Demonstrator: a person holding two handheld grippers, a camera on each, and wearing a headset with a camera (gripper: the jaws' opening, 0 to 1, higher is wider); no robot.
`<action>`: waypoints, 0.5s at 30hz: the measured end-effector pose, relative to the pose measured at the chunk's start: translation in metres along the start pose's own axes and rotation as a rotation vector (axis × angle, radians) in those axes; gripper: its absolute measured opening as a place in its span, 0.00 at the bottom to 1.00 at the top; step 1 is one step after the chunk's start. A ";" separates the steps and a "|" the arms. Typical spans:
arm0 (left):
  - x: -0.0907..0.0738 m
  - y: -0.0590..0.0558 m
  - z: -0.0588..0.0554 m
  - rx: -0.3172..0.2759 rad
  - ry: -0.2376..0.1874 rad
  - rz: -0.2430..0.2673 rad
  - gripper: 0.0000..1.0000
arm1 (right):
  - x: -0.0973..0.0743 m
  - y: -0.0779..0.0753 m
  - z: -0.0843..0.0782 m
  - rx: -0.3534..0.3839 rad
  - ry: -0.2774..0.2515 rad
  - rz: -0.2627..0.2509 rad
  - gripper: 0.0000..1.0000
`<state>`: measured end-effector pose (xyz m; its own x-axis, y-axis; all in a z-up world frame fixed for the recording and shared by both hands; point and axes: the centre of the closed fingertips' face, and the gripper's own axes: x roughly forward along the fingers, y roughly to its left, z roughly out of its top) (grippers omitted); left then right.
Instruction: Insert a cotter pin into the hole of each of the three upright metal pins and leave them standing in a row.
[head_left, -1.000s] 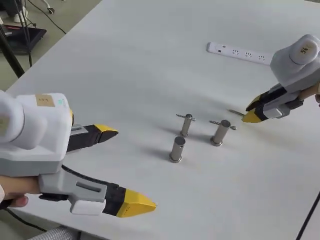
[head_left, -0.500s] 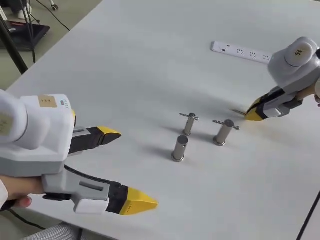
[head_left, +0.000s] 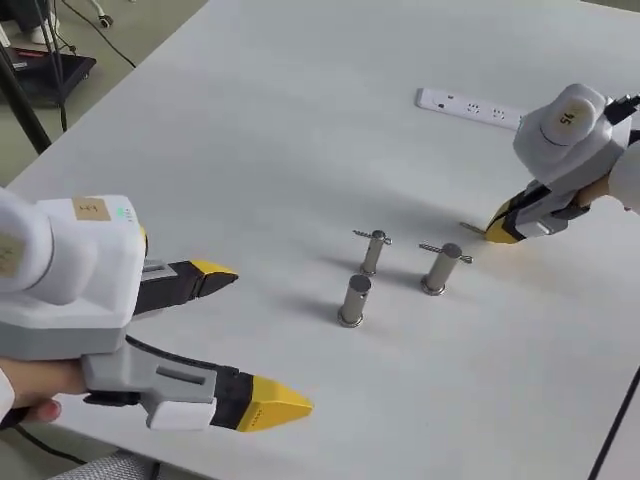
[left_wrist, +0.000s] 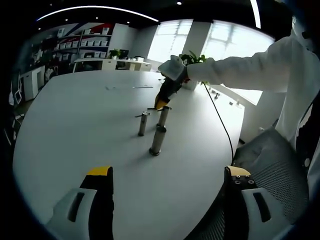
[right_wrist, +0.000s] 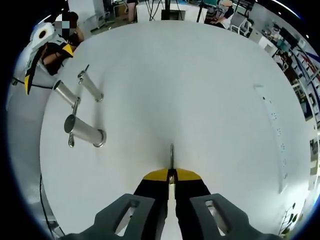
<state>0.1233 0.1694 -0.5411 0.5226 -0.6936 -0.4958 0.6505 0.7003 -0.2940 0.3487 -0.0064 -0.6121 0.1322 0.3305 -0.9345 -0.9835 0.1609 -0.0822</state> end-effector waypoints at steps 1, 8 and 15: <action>0.000 0.000 -0.001 -0.004 0.003 0.002 0.91 | 0.001 0.000 0.000 -0.001 0.000 -0.012 0.00; 0.002 0.002 -0.002 -0.025 -0.002 0.009 0.89 | 0.000 -0.004 0.000 -0.032 0.018 -0.055 0.00; 0.002 0.002 0.000 -0.019 0.006 0.013 0.87 | -0.009 -0.004 0.006 0.015 -0.029 -0.082 0.00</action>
<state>0.1255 0.1689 -0.5431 0.5274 -0.6833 -0.5050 0.6331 0.7124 -0.3028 0.3526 -0.0043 -0.6011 0.2160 0.3426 -0.9143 -0.9673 0.2027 -0.1526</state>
